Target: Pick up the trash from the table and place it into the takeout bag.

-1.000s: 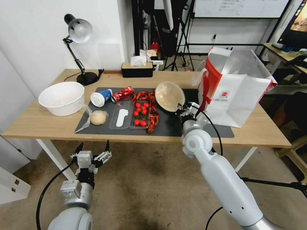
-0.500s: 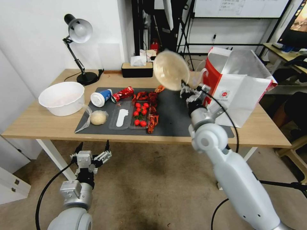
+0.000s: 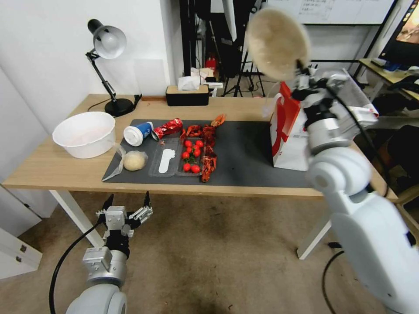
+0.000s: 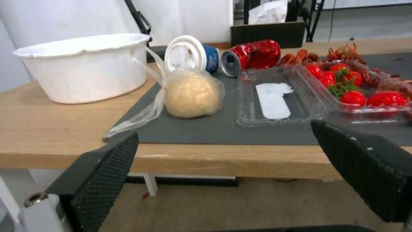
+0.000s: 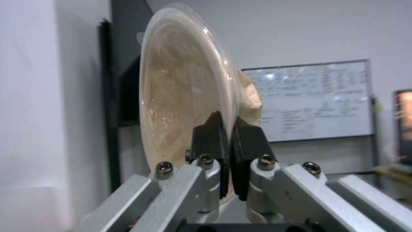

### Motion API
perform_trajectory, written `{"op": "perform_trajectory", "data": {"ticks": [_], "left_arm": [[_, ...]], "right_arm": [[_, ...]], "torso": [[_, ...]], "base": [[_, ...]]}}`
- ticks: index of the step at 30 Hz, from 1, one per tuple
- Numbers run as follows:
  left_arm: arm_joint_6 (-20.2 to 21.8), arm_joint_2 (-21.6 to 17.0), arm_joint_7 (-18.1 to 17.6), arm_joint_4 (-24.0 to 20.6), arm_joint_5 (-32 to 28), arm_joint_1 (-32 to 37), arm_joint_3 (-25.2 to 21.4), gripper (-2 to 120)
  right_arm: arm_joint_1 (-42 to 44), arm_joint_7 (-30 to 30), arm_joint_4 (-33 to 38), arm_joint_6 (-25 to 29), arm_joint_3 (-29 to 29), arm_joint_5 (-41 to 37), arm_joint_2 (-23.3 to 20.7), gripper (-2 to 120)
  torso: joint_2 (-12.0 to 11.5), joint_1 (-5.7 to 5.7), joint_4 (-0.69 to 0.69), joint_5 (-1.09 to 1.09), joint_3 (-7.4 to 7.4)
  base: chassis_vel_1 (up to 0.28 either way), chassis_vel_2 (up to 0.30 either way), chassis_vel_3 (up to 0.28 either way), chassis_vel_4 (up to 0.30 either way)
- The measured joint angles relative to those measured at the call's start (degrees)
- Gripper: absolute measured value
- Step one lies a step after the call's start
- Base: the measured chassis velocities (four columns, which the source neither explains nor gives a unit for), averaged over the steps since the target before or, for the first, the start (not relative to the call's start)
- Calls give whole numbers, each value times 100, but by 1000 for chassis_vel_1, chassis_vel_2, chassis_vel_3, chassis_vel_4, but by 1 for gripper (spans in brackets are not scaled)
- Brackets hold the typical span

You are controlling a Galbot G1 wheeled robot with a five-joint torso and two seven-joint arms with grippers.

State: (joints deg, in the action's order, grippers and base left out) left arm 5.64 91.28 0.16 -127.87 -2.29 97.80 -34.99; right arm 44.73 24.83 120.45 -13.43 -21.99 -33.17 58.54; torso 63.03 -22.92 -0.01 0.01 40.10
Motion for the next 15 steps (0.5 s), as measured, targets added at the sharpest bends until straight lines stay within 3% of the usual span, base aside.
{"op": "perform_trajectory", "data": {"ticks": [15], "left_arm": [[-17, 20, 3, 11, 19, -3, 23, 100]], "right_arm": [[130, 64, -32, -158, -349, 252, -155, 0]], "torso": [[0, 1, 0, 0, 0]], "base": [[0, 0, 0, 0]]}}
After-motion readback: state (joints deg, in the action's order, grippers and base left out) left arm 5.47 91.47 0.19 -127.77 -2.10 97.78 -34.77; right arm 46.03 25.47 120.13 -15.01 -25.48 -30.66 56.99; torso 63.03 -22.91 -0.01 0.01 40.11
